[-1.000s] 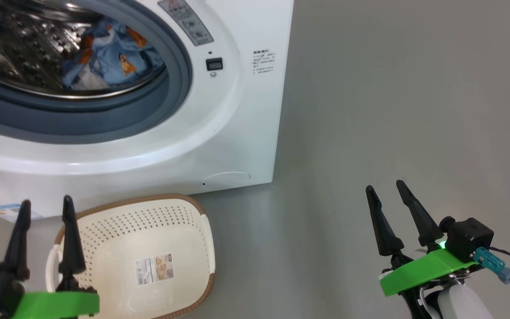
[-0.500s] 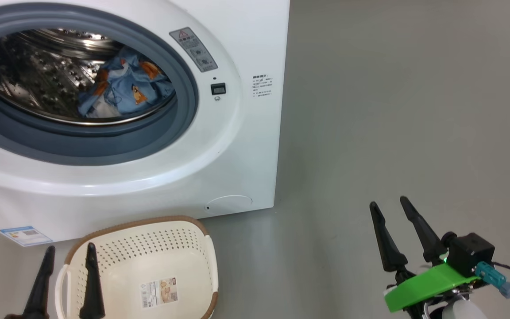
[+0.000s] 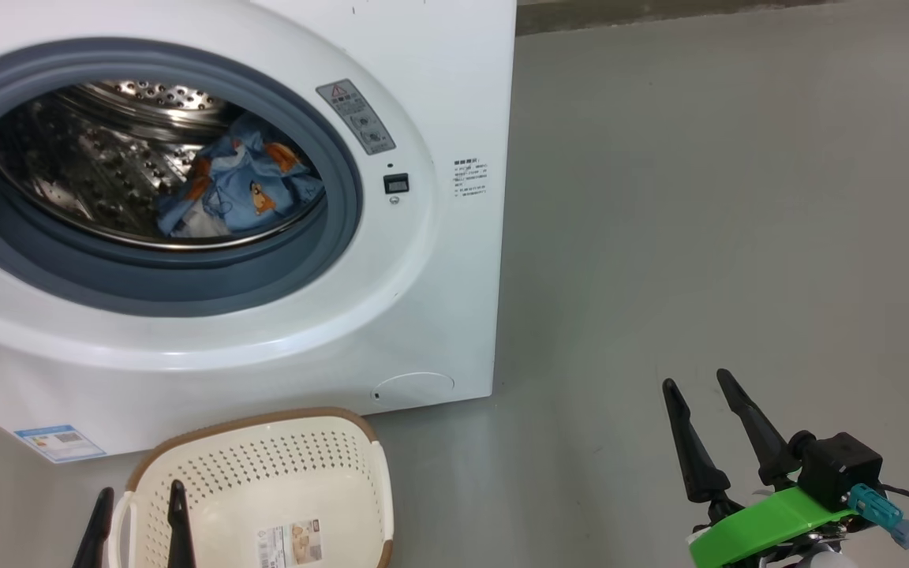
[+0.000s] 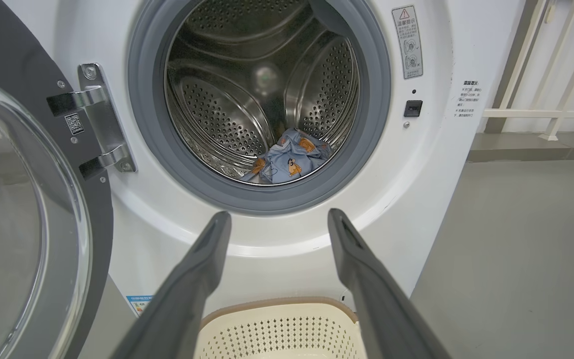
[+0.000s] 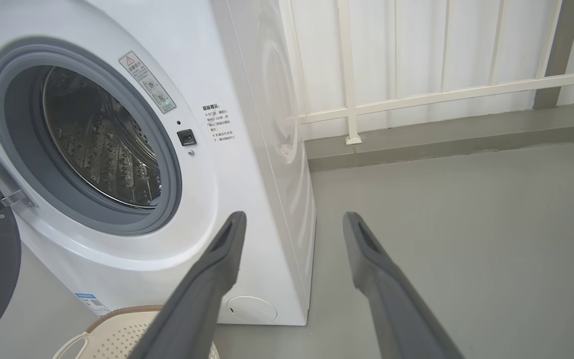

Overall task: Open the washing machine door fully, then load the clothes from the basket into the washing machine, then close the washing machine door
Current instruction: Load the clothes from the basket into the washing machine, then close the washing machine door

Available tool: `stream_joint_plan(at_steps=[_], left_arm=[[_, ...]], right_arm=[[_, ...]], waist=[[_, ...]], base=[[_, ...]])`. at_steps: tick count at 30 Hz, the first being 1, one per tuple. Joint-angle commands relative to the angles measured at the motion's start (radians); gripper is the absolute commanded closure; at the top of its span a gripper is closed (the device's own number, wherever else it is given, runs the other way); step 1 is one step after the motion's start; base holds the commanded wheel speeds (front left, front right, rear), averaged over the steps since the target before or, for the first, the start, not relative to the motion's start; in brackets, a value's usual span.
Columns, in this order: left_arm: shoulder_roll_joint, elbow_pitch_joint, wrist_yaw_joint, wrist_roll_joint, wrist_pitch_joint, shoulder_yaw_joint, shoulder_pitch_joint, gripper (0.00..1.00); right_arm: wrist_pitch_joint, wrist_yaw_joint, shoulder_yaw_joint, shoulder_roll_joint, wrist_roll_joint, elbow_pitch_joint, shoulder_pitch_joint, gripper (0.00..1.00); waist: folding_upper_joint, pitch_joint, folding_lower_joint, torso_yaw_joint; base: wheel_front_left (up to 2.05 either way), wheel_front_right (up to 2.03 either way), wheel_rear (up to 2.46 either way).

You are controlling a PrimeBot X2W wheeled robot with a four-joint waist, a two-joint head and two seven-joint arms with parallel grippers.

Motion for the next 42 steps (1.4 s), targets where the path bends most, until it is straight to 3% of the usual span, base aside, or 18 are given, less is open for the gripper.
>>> stream_joint_plan(at_steps=[1,29,42], left_arm=[[0.012,-0.027,0.010,-0.006,-0.005,0.027,-0.007,0.00],[0.012,-0.044,0.061,-0.028,-0.005,0.018,0.014,0.00],[0.012,-0.014,0.052,-0.016,-0.005,0.025,-0.017,0.00]], right_arm=[[-0.005,0.002,0.020,-0.004,-0.012,-0.028,0.001,0.00],[-0.005,0.002,0.016,-0.005,-0.003,-0.035,0.000,0.00],[-0.005,0.002,0.011,-0.002,0.008,-0.033,-0.003,0.00]], waist=[[0.0000,-0.007,-0.0001,0.000],[0.0000,-0.012,-0.0001,0.002],[0.0000,0.000,-0.0001,0.002]], base=[[0.00,0.00,0.00],[-0.01,0.01,0.00],[-1.21,1.21,0.00]])
